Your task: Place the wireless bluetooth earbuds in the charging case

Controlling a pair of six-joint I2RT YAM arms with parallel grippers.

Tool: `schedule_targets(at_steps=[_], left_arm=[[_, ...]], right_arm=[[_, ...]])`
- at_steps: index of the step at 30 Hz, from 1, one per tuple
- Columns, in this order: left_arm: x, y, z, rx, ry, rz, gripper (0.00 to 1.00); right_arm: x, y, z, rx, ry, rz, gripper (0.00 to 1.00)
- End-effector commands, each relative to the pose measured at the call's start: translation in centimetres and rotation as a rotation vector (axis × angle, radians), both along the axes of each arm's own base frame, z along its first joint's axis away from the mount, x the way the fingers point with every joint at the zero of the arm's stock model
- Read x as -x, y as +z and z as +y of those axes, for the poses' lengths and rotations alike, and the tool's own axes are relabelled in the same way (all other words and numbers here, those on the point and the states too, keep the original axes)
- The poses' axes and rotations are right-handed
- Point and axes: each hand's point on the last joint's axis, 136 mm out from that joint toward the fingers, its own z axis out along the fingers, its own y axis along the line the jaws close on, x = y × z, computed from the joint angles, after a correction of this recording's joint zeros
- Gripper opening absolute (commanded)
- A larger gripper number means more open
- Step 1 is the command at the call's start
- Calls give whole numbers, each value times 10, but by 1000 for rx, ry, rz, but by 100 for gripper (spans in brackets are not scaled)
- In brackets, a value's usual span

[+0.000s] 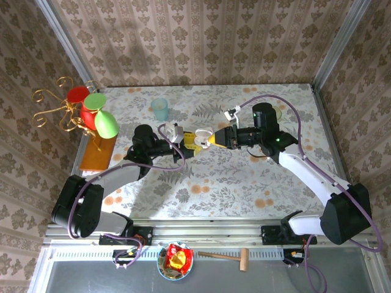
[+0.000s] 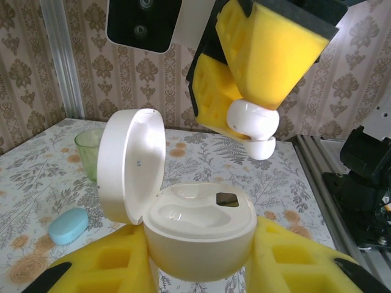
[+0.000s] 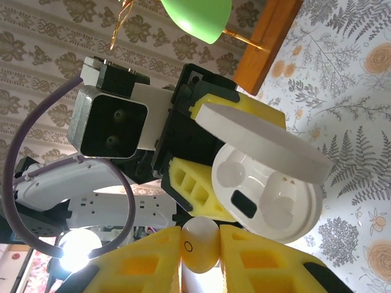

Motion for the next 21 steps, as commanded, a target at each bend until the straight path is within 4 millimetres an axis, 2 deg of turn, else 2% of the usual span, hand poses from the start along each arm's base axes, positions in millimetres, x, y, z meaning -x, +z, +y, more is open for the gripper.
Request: schedule_targets(at_steps=[1,12,21], left_arm=[[9,19,-2,43,-49,-42,29],[13,25,-1,61,-68,-49,29],[10,18,-1,45,-47,-44,29]], right_arm=[[2,5,0,21,14,-53,20],[-1,-1,1,61,-13,-89,20],[-4,15,-3,29,-43,-147,20]])
